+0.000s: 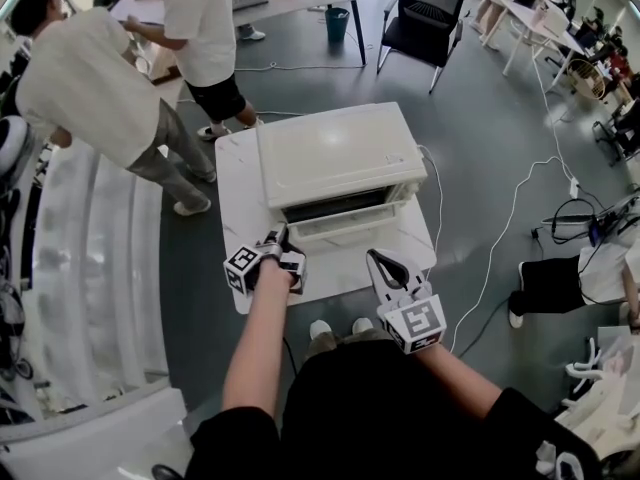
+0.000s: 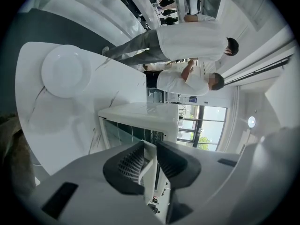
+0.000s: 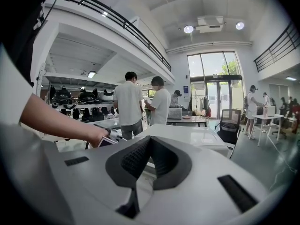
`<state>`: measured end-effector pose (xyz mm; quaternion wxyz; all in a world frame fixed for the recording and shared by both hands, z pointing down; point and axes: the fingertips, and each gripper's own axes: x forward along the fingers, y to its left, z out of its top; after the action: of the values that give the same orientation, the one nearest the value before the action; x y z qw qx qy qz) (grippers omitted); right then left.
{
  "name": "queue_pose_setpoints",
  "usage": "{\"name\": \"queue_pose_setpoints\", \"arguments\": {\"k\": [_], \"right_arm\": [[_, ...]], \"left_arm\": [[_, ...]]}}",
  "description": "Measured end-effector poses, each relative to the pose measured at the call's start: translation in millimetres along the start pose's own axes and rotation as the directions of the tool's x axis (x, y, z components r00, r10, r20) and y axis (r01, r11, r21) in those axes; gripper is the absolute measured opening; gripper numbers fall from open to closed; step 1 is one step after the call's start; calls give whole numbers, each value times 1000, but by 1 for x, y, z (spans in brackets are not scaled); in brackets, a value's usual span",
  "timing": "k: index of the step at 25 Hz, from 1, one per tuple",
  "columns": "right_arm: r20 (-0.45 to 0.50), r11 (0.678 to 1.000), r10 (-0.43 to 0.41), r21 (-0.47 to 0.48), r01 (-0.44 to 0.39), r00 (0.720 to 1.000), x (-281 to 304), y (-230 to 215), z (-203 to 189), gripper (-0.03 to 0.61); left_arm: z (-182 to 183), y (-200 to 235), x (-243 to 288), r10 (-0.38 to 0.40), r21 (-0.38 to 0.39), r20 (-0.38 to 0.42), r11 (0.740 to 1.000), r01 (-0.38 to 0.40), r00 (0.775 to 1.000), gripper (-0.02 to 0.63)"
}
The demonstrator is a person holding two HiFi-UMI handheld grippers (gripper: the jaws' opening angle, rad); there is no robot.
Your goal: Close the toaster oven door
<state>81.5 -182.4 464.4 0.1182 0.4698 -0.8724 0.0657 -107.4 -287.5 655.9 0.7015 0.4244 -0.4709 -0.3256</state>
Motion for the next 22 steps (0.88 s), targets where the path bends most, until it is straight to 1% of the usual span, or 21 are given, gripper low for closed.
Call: {"name": "queue_pose_setpoints", "arguments": {"k": [4, 11, 15, 22], "right_arm": [[7, 999, -21, 46, 20, 1000, -3, -6, 0, 21], [2, 997, -37, 73, 37, 999, -11, -13, -4, 21], [44, 993, -25, 116, 20, 999, -14, -16, 0, 21], [25, 995, -33, 96, 31, 999, -15, -18, -1, 21]], "left_arm": [[2, -2, 4, 3, 8, 7, 1000, -3, 1000, 95], [5, -9, 12, -4, 15, 19, 1000, 4, 1000, 101], [7, -11, 16, -11, 21, 23, 1000, 10, 1000, 103], [10, -18, 20, -10, 31, 25, 999, 9, 1000, 104]]}}
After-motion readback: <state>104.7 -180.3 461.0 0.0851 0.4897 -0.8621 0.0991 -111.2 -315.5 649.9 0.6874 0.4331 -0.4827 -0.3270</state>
